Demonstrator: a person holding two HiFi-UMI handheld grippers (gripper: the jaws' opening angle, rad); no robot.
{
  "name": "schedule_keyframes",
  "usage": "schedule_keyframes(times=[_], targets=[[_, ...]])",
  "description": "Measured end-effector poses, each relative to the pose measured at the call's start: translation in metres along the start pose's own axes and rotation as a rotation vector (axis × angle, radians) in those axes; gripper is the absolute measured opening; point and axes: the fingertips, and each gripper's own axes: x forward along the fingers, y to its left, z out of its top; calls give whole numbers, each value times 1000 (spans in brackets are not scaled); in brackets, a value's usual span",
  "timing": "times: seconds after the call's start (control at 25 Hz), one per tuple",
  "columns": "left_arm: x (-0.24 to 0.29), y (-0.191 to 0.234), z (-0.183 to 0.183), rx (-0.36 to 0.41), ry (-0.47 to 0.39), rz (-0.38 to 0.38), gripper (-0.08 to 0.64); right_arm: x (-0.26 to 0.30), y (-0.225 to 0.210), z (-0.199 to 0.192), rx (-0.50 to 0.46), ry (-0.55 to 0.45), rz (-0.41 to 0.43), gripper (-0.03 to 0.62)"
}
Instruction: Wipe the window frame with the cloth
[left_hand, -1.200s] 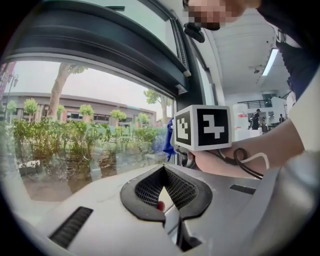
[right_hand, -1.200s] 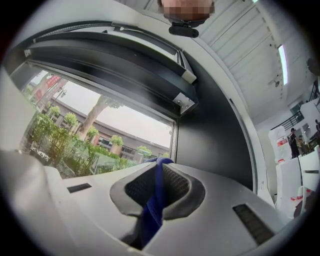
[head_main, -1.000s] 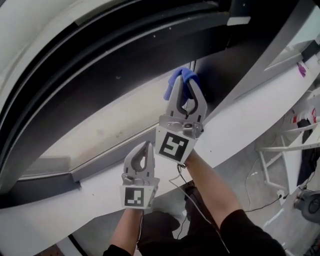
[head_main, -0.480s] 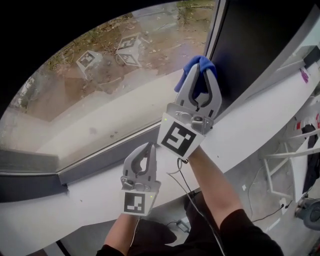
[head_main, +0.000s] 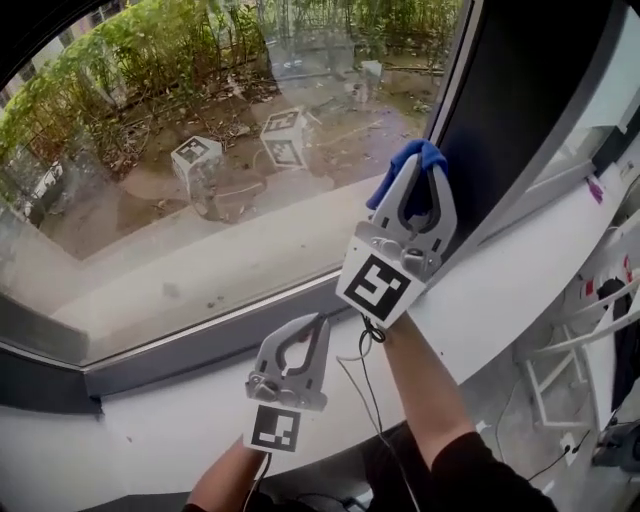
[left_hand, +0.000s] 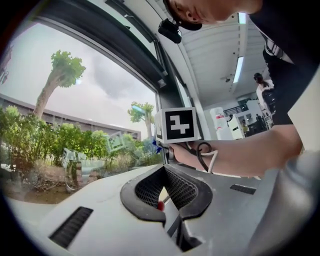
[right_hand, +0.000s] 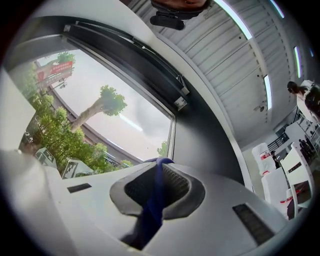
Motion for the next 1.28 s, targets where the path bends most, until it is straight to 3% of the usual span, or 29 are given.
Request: schedule_keyframes(times=[0.08,0.32,0.4,0.68,0.84,1.28], targets=[[0,-2,-1,21,-14,-19,4,2,1,-1,-7,-6,-8,21],[-11,-1,-9,-27,-77,0,4,-3,-2,-17,-12,30,-20,21],[-19,2,-16,-76,-82,25,5,-7,-2,-22,-12,38,-22,21],[-31,8,-32,-128,-61,56,3,-17,1,-39,12,75,-25,21],[-33,10,-38,-151,-64,68,5,-22,4,-45,-31,82,4,22],[-40,3,-59,-146,-30,80,3,-40,11,-73,-8,150,32,21]])
